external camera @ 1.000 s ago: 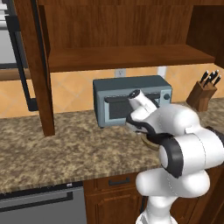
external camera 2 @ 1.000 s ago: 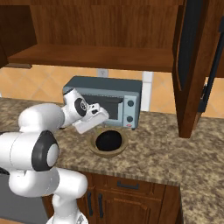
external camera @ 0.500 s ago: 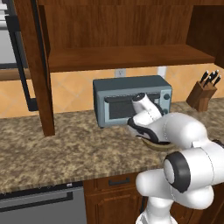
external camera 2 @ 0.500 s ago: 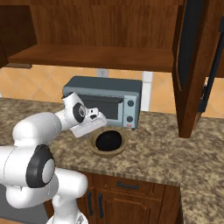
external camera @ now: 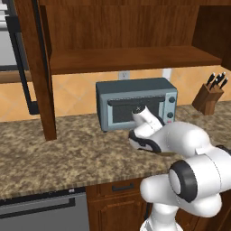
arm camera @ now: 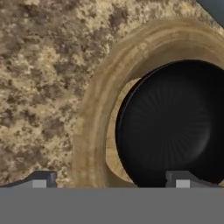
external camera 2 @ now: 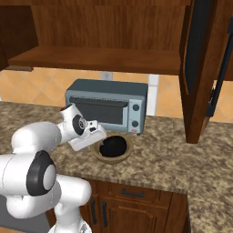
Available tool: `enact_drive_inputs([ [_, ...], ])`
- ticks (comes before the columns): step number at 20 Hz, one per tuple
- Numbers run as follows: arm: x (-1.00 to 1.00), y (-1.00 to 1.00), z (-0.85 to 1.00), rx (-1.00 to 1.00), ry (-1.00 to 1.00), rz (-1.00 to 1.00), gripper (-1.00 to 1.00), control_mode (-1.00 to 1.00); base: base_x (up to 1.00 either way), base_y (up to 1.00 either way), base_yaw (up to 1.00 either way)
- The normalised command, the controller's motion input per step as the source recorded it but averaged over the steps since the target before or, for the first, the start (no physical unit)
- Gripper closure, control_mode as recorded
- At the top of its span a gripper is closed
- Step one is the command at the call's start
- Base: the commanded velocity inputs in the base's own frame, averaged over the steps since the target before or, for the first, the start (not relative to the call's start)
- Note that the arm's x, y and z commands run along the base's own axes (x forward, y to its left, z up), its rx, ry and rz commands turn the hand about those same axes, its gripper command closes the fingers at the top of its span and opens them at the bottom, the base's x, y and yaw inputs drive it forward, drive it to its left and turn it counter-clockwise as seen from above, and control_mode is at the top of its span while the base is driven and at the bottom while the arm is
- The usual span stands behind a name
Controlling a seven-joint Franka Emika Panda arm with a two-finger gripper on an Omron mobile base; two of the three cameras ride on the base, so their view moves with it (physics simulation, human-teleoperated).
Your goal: Pick up the bowls on the counter and stack them on top of one another in the open cabinet. Place the smaller bowl on top of the larger bowl.
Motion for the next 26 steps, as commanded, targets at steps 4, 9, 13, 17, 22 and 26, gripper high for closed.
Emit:
enact_drive_inputs([
  [4, 0.16, 0.00, -0.48, 0.01, 0.09, 0.00, -1.00, -1.00, 0.00, 0.00, 0.00],
  [9, 0.06, -0.05, -0.19, 0.00, 0.02, 0.00, 1.00, -1.00, 0.00, 0.00, 0.00],
  [13, 0.00, 0.00, 0.00, 0.00, -0.01, 0.00, 1.00, -1.00, 0.00, 0.00, 0.00],
  [17, -0.01, 0.00, 0.26, 0.00, 0.00, 0.00, 1.00, -1.00, 0.00, 0.00, 0.00],
  [22, -0.44, 0.01, 0.91, -0.06, -0.26, 0.08, 1.00, -1.00, 0.00, 0.00, 0.00],
  [26, -0.81, 0.08, 1.00, -0.23, -0.32, 0.16, 1.00, -1.00, 0.00, 0.00, 0.00],
])
